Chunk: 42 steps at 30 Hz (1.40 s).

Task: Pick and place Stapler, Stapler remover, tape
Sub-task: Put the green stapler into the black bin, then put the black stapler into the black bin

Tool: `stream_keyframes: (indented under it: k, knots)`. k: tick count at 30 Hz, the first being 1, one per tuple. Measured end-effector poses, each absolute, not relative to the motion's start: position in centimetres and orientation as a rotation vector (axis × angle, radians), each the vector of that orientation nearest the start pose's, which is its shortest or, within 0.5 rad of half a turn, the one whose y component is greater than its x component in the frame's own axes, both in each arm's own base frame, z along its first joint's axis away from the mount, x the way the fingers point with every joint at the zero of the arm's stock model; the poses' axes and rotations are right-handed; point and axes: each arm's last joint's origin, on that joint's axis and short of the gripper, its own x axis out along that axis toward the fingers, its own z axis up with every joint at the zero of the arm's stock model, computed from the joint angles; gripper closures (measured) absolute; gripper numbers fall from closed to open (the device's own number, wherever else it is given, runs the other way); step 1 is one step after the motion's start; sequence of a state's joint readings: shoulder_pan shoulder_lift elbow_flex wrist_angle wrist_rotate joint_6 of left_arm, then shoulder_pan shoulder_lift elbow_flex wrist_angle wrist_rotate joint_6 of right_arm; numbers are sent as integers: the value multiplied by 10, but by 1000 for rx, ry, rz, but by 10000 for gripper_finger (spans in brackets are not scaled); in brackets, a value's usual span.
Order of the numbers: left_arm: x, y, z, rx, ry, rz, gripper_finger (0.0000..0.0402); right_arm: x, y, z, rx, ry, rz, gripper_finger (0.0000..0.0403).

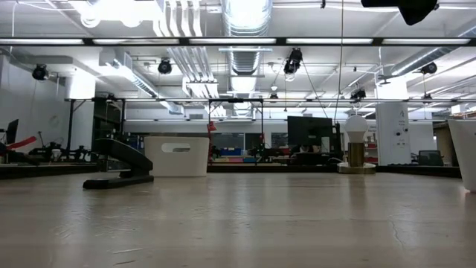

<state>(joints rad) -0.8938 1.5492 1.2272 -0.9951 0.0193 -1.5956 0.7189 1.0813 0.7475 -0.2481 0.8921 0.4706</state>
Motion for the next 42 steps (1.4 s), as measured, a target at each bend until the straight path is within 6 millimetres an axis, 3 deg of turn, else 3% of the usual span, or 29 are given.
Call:
stream_keyframes:
  k: [12, 25, 36, 42]
  knots:
    - [184, -230, 218, -761, 1459, 354, 310, 179, 127, 266, 43, 351, -255, 331]
    - [185, -227, 216, -780, 1410, 415, 308, 179, 127, 261, 69, 356, -263, 340]
    - [186, -228, 218, -786, 1397, 407, 227, 179, 126, 260, 73, 357, -265, 336]
    - [187, -227, 220, -797, 1389, 393, 208, 179, 126, 260, 73, 356, -265, 328]
